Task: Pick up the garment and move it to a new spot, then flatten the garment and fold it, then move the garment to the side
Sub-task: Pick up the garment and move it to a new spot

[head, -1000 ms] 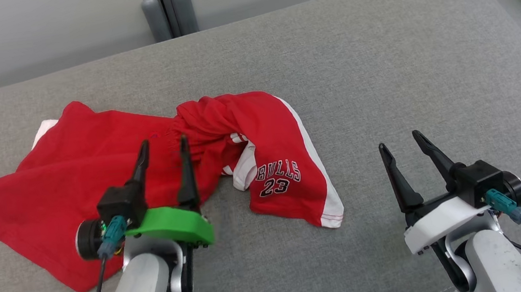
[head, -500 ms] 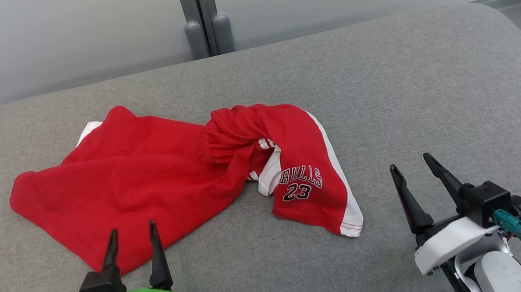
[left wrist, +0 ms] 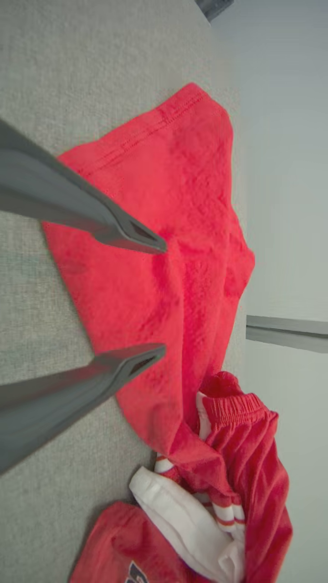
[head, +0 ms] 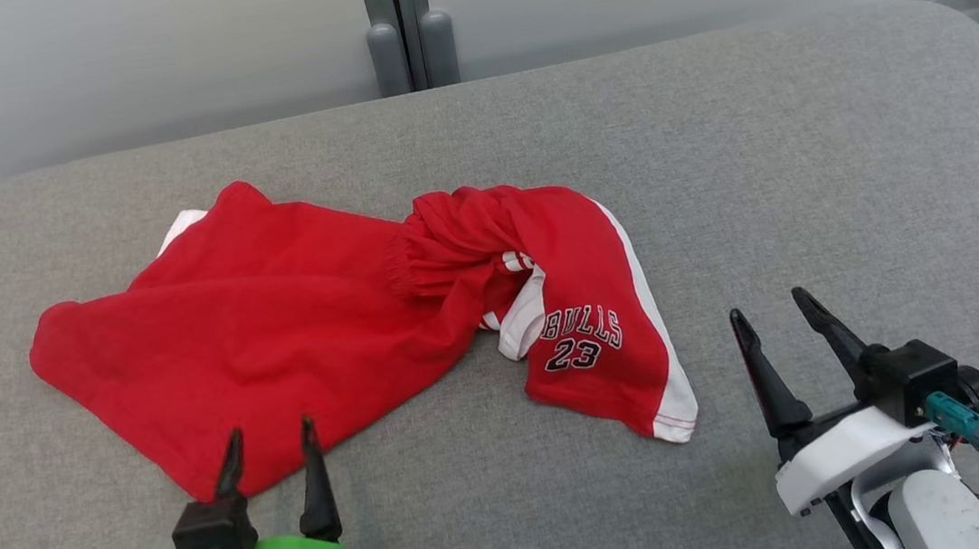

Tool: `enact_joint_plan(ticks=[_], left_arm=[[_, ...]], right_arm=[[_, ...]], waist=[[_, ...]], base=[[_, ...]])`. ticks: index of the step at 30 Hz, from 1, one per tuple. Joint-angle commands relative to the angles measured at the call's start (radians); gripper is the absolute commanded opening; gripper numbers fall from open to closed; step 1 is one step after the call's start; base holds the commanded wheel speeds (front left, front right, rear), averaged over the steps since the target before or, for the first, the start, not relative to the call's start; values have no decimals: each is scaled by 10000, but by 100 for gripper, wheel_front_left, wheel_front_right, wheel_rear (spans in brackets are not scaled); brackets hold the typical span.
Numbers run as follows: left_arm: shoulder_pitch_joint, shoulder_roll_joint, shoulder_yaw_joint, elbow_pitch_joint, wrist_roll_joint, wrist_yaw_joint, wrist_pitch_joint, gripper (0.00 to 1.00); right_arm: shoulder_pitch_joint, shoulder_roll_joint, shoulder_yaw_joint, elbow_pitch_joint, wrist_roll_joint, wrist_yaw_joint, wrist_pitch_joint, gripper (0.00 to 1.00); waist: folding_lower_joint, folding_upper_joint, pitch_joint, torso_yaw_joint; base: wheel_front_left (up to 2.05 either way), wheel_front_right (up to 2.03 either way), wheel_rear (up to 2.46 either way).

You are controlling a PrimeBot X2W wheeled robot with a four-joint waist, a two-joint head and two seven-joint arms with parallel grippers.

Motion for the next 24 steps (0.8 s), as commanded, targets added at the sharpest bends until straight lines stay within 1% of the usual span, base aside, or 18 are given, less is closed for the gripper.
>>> enact_joint_plan(ticks=[1, 6, 11, 14, 17, 21, 22, 23, 24], left_arm=[[-368, 36, -75, 73, 182, -123, 6, 100], [-1485, 39, -491, 665, 766, -455, 6, 100], [-2475, 39, -707, 1293, 959, -676, 8, 100], [-2983, 40, -866, 1919, 1125, -856, 8, 100], [-3241, 43, -874, 2835, 991, -853, 8, 100], [-3479, 46, -949, 4213, 536, -921, 109, 100], [-3468, 46, -1033, 4585, 449, -920, 134, 38], [-3448, 46, -1099, 4805, 313, -940, 161, 0], [-3424, 46, -1192, 5058, 114, -965, 189, 0]], right_arm=[[-160, -34, 7, -64, -23, -14, -6, 100], [-520, -32, 90, -129, -83, -14, -6, 100], [-881, -32, 200, -188, -38, -14, -6, 100], [-1099, -35, 249, -198, 4, -14, -6, 100], [-1231, -34, 264, -198, 30, -14, -6, 100], [-1273, -38, 229, -166, 56, -14, -6, 100], [-1265, -32, 212, -147, 56, -14, -6, 100], [-1245, -35, 191, -126, 54, -14, -6, 100], [-1207, -34, 166, -95, 54, -14, -6, 100]], waist=[[0, 0, 288, -42], [0, 0, 1040, -155], [0, 0, 1786, -339], [0, 0, 2179, -473], [0, 0, 2389, -561], [0, 0, 2478, -607], [0, 0, 2456, -600], [0, 0, 2422, -583], [0, 0, 2355, -553]], base=[[0, 0, 0], [0, 0, 0], [0, 0, 0], [0, 0, 0], [0, 0, 0], [0, 0, 0], [0, 0, 0], [0, 0, 0], [0, 0, 0]])
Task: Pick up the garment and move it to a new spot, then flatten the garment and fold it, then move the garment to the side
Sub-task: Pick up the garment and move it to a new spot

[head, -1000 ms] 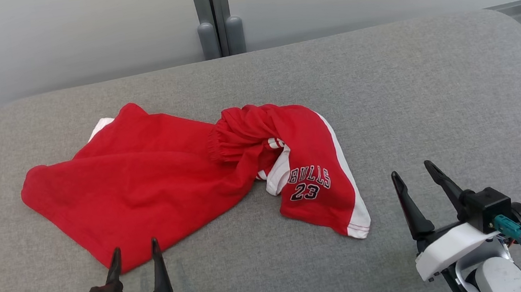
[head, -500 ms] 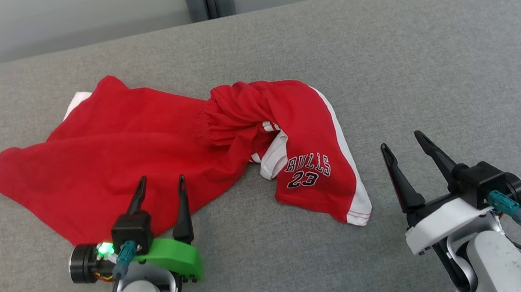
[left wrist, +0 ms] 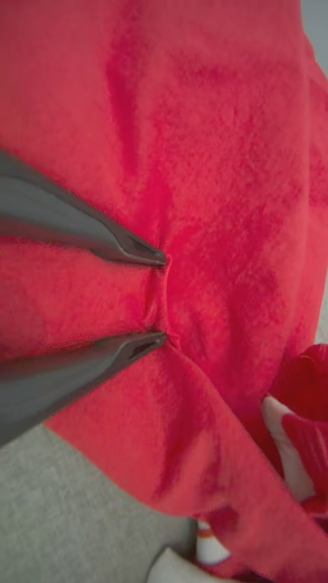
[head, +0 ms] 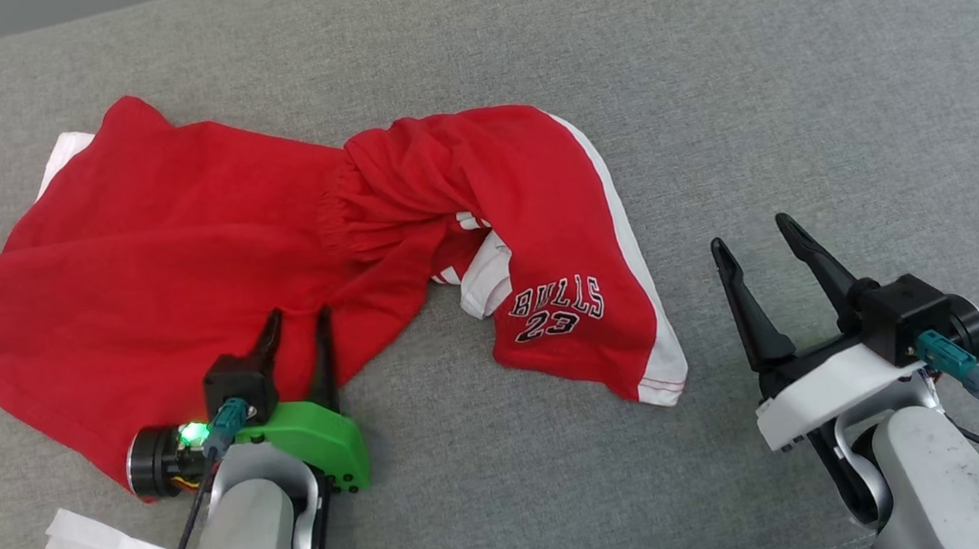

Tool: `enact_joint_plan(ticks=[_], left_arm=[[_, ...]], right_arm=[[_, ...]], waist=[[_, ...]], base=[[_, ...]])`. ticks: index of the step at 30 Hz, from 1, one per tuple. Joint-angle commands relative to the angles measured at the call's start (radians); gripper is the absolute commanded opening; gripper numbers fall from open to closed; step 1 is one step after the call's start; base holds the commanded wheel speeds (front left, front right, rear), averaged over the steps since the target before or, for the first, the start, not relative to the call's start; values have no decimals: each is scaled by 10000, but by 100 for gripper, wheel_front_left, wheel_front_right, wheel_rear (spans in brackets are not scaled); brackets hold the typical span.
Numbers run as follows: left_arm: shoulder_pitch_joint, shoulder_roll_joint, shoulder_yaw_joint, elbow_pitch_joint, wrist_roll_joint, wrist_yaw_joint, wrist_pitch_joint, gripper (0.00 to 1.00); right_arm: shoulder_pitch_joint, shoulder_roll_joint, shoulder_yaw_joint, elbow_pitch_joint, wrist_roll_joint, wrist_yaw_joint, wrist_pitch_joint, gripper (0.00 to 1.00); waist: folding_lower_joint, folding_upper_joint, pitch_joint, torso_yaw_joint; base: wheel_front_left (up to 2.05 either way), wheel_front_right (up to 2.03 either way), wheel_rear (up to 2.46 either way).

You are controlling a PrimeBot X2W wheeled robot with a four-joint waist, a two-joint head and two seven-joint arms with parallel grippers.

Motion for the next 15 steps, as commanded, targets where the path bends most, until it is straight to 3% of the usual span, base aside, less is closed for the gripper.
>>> enact_joint_plan(ticks=[1, 6, 11, 15], left_arm=[[521, 54, -168, 796, -256, -79, 423, 0], [616, 12, -403, 467, -811, 163, 356, 0], [223, 50, 15, -1446, -640, 377, 231, 0], [-71, 57, 447, -3099, -238, 215, 229, 0]], right_arm=[[50, -29, -38, 49, 41, -14, -6, 100], [220, -32, -92, 122, 77, -14, -6, 100], [438, -33, -155, 153, 141, -14, -6, 100], [623, -35, -200, 195, 205, -14, -6, 100]], waist=[[0, -1, -106, 45], [0, -1, -597, 308], [0, -1, -1217, 702], [0, -1, -1684, 1008]], base=[[0, 0, 0], [0, 0, 0], [0, 0, 0], [0, 0, 0]])
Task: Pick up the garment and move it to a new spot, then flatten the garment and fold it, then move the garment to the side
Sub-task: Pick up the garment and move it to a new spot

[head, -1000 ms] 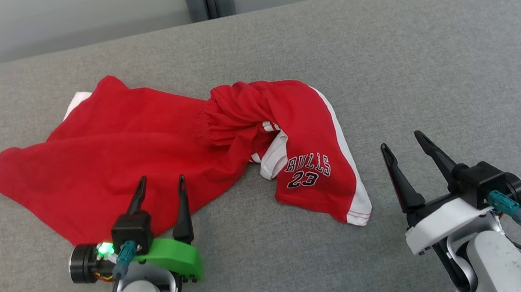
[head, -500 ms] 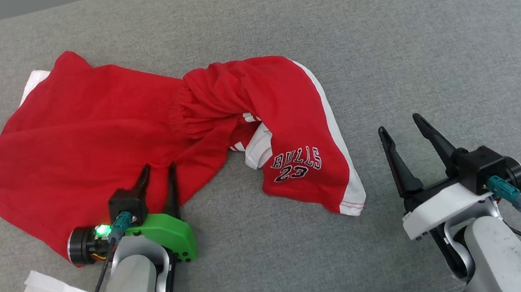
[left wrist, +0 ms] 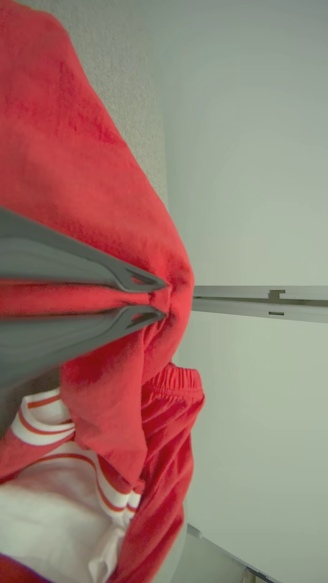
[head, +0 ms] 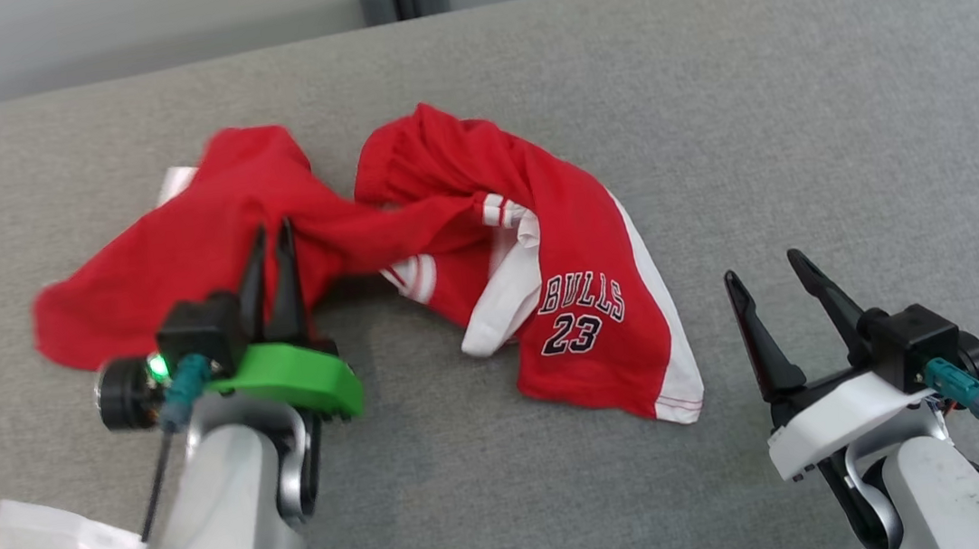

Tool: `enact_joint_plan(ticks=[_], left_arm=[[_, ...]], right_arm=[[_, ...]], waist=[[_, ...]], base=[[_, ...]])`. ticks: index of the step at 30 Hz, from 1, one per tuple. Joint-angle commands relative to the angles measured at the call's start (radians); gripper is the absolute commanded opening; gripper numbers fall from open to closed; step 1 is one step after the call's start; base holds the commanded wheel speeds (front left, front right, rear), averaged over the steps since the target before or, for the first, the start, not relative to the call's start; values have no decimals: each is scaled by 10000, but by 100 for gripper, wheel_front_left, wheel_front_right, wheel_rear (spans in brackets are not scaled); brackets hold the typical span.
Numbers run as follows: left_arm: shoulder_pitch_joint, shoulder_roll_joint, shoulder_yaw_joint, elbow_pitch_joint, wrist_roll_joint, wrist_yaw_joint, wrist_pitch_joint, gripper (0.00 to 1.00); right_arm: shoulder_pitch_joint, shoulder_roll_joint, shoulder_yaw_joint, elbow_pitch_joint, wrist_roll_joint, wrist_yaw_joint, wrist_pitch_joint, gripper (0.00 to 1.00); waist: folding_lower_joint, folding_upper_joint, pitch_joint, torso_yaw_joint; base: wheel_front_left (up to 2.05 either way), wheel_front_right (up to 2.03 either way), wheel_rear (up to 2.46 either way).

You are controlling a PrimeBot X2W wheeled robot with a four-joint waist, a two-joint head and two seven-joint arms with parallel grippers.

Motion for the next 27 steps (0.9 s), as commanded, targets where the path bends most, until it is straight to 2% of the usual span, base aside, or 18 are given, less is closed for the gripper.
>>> enact_joint_plan(ticks=[1, 6, 10, 14, 21, 27], left_arm=[[-228, 57, 166, -411, 183, -87, -5, 0], [-847, 206, 886, -1631, 404, -347, -4, 0], [-1334, 467, 1515, -1901, 393, -431, -4, 0], [-1738, 911, 2237, -1701, 327, -364, -4, 0], [-1591, 1295, 3492, -1449, 160, 101, -4, 0], [-1501, 1393, 3879, -889, 262, 16, -4, 0]], right_arm=[[175, -38, -24, 27, 68, -14, -4, 100], [468, -38, -45, 63, 107, -14, -6, 100], [638, -37, -126, 3, 108, -14, -6, 100], [673, -37, -153, -94, 19, -14, -6, 100], [521, -38, -230, -243, -78, -14, -6, 100], [191, -38, -223, -549, -256, -14, -6, 100]], waist=[[0, 0, -582, 486], [0, 0, -1014, 776], [0, 0, -1160, 991], [0, 0, -1097, 1240], [0, 0, -748, 1937], [0, 0, -167, 2789]], base=[[0, 0, 0], [0, 0, 0], [0, 0, 0], [0, 0, 0], [0, 0, 0], [0, 0, 0]])
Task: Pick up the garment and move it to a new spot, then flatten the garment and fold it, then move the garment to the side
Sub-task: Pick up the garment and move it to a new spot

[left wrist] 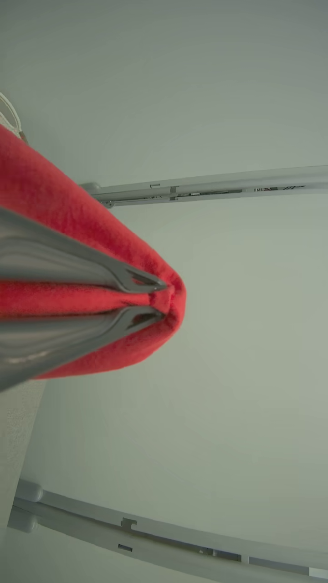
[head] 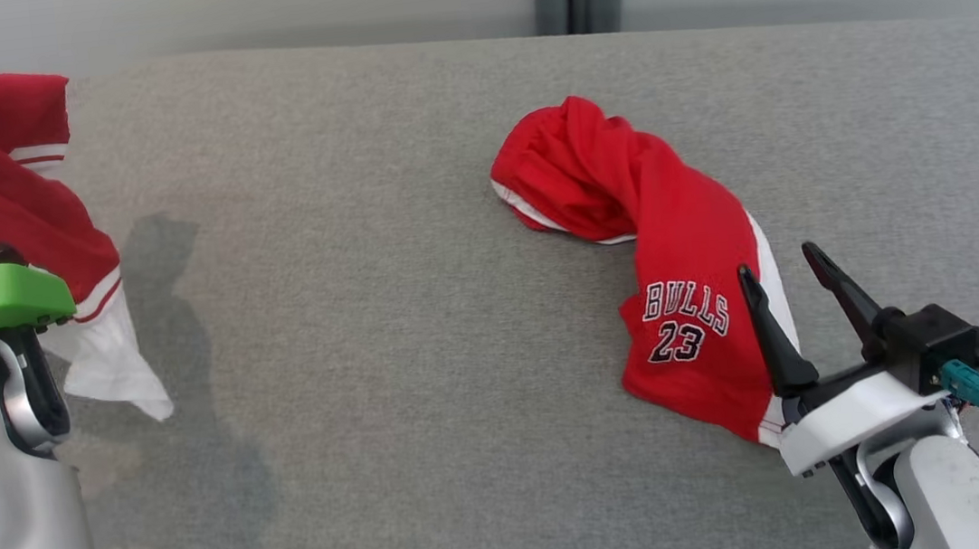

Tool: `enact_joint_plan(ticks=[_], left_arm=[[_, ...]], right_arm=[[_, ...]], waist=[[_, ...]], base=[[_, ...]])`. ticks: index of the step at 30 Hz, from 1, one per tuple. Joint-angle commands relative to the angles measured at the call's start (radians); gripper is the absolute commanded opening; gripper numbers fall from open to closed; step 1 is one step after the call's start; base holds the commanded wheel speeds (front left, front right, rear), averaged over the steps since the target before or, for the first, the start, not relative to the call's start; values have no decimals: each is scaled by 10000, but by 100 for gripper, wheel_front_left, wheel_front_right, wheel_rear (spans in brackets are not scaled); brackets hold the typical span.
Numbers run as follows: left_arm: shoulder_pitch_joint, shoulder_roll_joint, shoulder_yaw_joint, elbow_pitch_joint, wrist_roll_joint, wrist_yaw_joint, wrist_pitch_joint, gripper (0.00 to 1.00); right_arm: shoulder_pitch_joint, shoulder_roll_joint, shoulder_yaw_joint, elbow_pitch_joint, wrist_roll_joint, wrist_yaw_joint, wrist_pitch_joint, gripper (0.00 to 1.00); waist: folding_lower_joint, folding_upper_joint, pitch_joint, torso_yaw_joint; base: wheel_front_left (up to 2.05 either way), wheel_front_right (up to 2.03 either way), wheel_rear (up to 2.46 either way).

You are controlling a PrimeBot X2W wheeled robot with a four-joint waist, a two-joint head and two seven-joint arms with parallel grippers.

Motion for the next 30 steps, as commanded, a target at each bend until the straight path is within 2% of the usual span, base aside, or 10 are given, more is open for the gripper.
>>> enact_joint_plan(ticks=[1, 6, 14, 23, 24, 25, 26, 30], left_arm=[[-79, 3, 56, 144, 86, -60, -2, 0], [-365, -145, 135, 597, 215, -135, -2, 0], [-846, -378, 506, 863, 626, 329, -2, 0], [-1228, -330, 762, 1646, 690, -138, -1, 0], [-1261, -299, 821, 1860, 732, -86, -1, 36], [-1266, -251, 878, 2069, 766, -17, -1, 88], [-1300, -214, 929, 2320, 786, 46, -1, 100], [-1440, -97, 1170, 2847, 879, 306, -1, 100]], right_arm=[[-161, -41, 13, -119, -105, -14, -6, 100], [-499, -43, 215, -323, -231, -14, -6, 100], [-982, -248, 611, -570, -316, -14, -6, 100], [-1411, -444, 1072, -579, -241, -14, -6, 100], [-1447, -465, 1085, -580, -231, -14, -6, 100], [-1463, -470, 1112, -578, -227, -14, -6, 100], [-1464, -475, 1127, -576, -217, -14, -6, 100], [-1449, -496, 1042, -623, -223, -14, -6, 100]], waist=[[0, 0, 590, 710], [0, 0, 1096, 1316], [0, 0, 1680, 1904], [0, 0, 2061, 1640], [0, 0, 2087, 1561], [0, 0, 2103, 1492], [0, 0, 2117, 1413], [0, 0, 2137, 1189]], base=[[0, 0, 0], [0, 0, 0], [0, 0, 0], [0, 0, 0], [0, 0, 0], [0, 0, 0], [0, 0, 0], [0, 0, 0]])
